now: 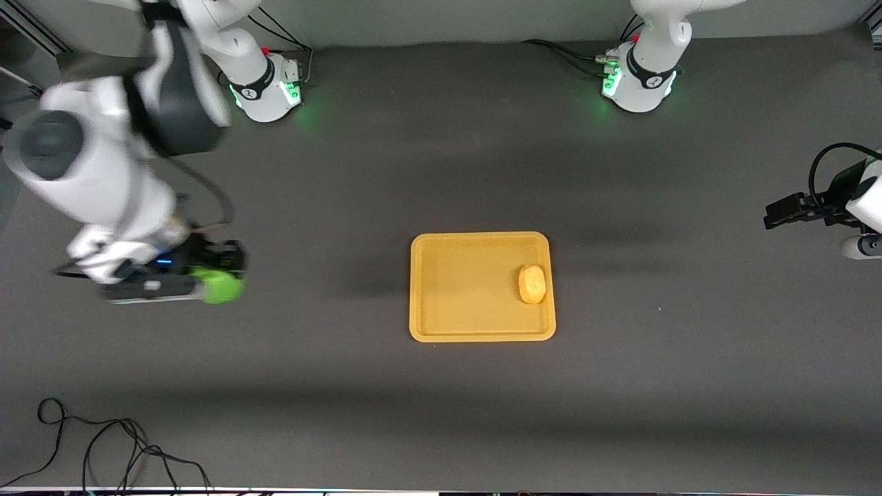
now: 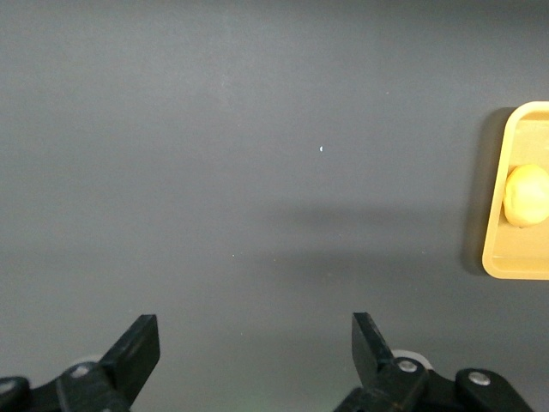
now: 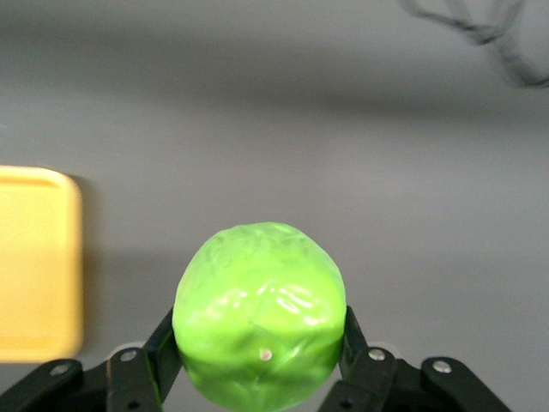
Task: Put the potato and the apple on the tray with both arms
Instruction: 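Carry the apple with the right gripper onto the tray beside the potato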
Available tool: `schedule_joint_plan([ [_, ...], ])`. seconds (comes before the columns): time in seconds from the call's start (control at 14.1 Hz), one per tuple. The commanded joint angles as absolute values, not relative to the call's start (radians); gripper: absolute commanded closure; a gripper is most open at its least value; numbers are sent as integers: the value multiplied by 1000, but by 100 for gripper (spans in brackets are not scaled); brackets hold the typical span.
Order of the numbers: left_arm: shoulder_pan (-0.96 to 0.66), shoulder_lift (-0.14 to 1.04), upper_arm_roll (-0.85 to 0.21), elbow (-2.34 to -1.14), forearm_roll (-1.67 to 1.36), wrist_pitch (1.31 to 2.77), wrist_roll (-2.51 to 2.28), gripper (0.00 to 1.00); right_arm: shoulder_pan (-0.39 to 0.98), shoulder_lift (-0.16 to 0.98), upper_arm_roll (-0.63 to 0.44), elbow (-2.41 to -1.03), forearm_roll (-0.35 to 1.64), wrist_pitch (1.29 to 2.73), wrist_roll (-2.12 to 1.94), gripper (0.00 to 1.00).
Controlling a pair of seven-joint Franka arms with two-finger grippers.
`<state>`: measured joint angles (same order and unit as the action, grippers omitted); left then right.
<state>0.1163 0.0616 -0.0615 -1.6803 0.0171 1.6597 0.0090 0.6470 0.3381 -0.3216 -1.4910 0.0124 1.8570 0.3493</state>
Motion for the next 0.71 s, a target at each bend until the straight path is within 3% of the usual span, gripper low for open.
schedule_joint_plan([
  [0.0, 95, 34, -48, -1680, 6, 1617, 11, 0, 742, 637, -330, -1174, 107, 1787, 608, 55],
  [0.28, 95, 37, -51, -1649, 5, 1595, 32, 0, 778, 839, -157, -945, 140, 1804, 929, 55],
  [0.64, 103, 48, -49, -1652, 3, 1597, 78, 0, 850, 983, -124, -940, 114, 2000, 1018, 55],
])
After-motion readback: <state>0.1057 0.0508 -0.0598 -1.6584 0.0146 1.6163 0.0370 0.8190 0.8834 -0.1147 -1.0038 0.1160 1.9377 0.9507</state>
